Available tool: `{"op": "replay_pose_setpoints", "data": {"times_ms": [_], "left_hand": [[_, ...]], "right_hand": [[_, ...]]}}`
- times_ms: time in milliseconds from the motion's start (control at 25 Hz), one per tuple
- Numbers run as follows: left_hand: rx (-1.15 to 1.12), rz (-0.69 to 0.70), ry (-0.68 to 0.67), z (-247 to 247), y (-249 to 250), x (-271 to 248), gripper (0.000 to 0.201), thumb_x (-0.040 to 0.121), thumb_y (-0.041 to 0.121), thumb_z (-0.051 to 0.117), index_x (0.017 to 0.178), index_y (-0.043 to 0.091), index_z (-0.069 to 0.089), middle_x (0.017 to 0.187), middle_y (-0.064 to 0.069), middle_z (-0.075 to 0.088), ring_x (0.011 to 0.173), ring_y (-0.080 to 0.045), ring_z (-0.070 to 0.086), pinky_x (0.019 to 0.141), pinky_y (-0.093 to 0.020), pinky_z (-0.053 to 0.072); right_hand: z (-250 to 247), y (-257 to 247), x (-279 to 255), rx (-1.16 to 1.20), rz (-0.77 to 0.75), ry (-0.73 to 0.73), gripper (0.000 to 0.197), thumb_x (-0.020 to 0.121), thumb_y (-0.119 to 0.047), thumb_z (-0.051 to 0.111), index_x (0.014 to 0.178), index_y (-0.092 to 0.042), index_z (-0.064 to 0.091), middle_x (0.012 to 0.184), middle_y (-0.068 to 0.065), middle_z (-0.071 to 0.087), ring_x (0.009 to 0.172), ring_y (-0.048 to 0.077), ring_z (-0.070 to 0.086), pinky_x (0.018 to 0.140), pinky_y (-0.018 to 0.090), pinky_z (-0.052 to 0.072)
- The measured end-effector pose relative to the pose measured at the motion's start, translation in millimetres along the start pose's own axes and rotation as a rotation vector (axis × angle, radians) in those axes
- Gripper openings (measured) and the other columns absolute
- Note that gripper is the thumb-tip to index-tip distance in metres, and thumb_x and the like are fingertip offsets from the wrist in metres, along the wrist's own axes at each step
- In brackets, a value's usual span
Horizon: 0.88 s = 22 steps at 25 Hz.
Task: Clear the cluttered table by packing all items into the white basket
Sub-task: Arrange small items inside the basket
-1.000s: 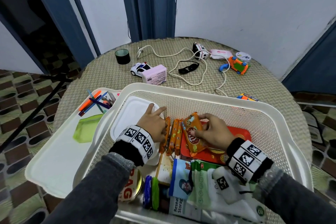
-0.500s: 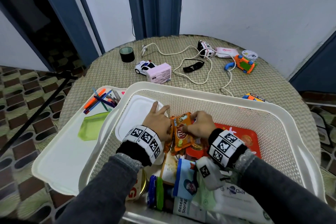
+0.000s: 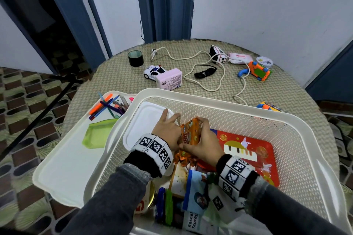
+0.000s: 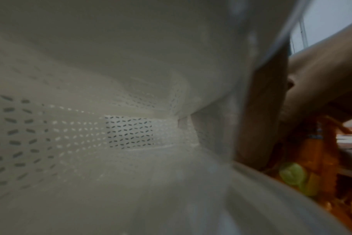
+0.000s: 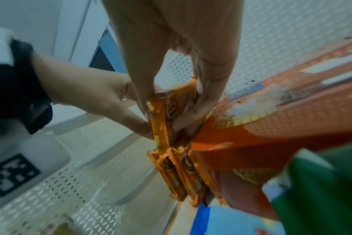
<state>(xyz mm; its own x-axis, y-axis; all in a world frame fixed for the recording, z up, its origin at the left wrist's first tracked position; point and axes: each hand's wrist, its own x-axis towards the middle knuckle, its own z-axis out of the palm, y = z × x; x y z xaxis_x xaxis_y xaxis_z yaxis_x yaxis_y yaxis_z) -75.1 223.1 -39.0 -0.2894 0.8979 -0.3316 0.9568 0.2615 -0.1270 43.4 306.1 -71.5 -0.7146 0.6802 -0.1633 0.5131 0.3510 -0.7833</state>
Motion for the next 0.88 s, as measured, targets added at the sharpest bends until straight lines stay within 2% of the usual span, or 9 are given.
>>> {"op": "replay_pose_setpoints", "data": {"times_ms": [120,320,400,480,560,600,680,760,880], "left_hand": [[-0.003,-0.002,0.01,0.6,1.0,0.5,0.025,0.085,0.034,0.057,0.101,0.02,0.071,0.131,-0.004,0.058,0.146,-0.015,0.001,0.114,-0.05,-0.007],[0.013,0.021,0.009,1.5,-1.2,-2.8,0.028,0.089,0.033,0.05,0.107,0.021,0.068,0.133,-0.002,0.056,0.147,-0.015,0.001,0.114,-0.05,-0.009],[-0.007,0.021,0.005,2.3,-2.0,-2.5,0.027,0.088,0.032,0.051,0.106,0.02,0.069,0.132,-0.002,0.057,0.147,-0.014,0.001,0.114,-0.05,-0.009],[-0.032,0.021,0.004,0.7,-2.6,-1.6,0.025,0.087,0.031,0.053,0.103,0.019,0.069,0.13,-0.001,0.059,0.147,-0.014,0.0,0.114,-0.05,-0.009],[-0.061,0.027,0.01,-1.8,-2.6,-1.2,0.023,0.087,0.03,0.054,0.102,0.019,0.068,0.129,0.0,0.059,0.147,-0.015,0.001,0.114,-0.05,-0.008],[-0.076,0.031,0.017,-3.2,-3.1,-2.5,0.023,0.087,0.029,0.054,0.102,0.02,0.068,0.13,0.002,0.058,0.147,-0.015,0.001,0.114,-0.049,-0.008],[-0.103,0.04,0.033,-3.5,-1.9,-4.8,0.023,0.086,0.031,0.056,0.102,0.02,0.069,0.139,0.004,0.05,0.146,-0.016,-0.001,0.114,-0.049,-0.007],[-0.099,0.015,0.053,-2.3,-1.8,-7.5,0.027,0.084,0.036,0.06,0.104,0.023,0.071,0.148,0.004,0.036,0.146,-0.017,-0.002,0.114,-0.05,-0.005],[-0.076,-0.017,0.052,-0.1,-2.1,-8.1,0.031,0.081,0.04,0.064,0.107,0.024,0.07,0.15,0.003,0.028,0.146,-0.018,-0.004,0.113,-0.051,-0.002]], "right_hand": [[3.0,0.3,1.5,0.053,0.075,0.047,0.076,0.068,-0.013,0.083,0.124,-0.02,0.032,0.101,0.003,0.06,0.087,0.027,0.065,0.072,0.034,0.054],[9.9,-8.7,9.3,-0.012,0.048,0.043,0.069,0.07,-0.007,0.079,0.122,-0.016,0.034,0.098,0.002,0.054,0.093,0.023,0.058,0.075,0.026,0.046],[8.5,-4.9,5.7,-0.012,0.027,0.018,0.072,0.07,-0.01,0.08,0.125,-0.014,0.033,0.1,0.001,0.056,0.088,0.018,0.058,0.07,0.021,0.045],[1.5,2.4,0.2,0.04,-0.007,-0.12,0.086,0.07,-0.018,0.083,0.135,-0.018,0.027,0.1,-0.003,0.059,0.082,0.012,0.061,0.064,0.015,0.047],[-9.7,5.4,-0.4,0.029,-0.026,-0.29,0.099,0.068,-0.024,0.085,0.144,-0.026,0.022,0.099,-0.005,0.057,0.078,0.007,0.059,0.069,0.015,0.048],[-14.4,4.8,2.1,-0.026,-0.045,-0.312,0.096,0.068,-0.024,0.085,0.144,-0.027,0.027,0.099,-0.003,0.057,0.078,0.008,0.059,0.073,0.018,0.049],[-17.3,5.1,7.3,-0.196,-0.099,-0.21,0.088,0.065,-0.026,0.086,0.141,-0.02,0.042,0.107,0.003,0.056,0.095,0.016,0.058,0.086,0.025,0.046],[-14.2,4.2,7.4,-0.286,-0.125,-0.151,0.086,0.063,-0.032,0.086,0.139,-0.019,0.047,0.115,0.005,0.051,0.109,0.02,0.051,0.093,0.027,0.041],[-15.7,7.5,11.7,-0.314,-0.117,-0.183,0.087,0.063,-0.04,0.085,0.138,-0.02,0.047,0.115,0.003,0.044,0.112,0.02,0.045,0.098,0.029,0.039]]}}
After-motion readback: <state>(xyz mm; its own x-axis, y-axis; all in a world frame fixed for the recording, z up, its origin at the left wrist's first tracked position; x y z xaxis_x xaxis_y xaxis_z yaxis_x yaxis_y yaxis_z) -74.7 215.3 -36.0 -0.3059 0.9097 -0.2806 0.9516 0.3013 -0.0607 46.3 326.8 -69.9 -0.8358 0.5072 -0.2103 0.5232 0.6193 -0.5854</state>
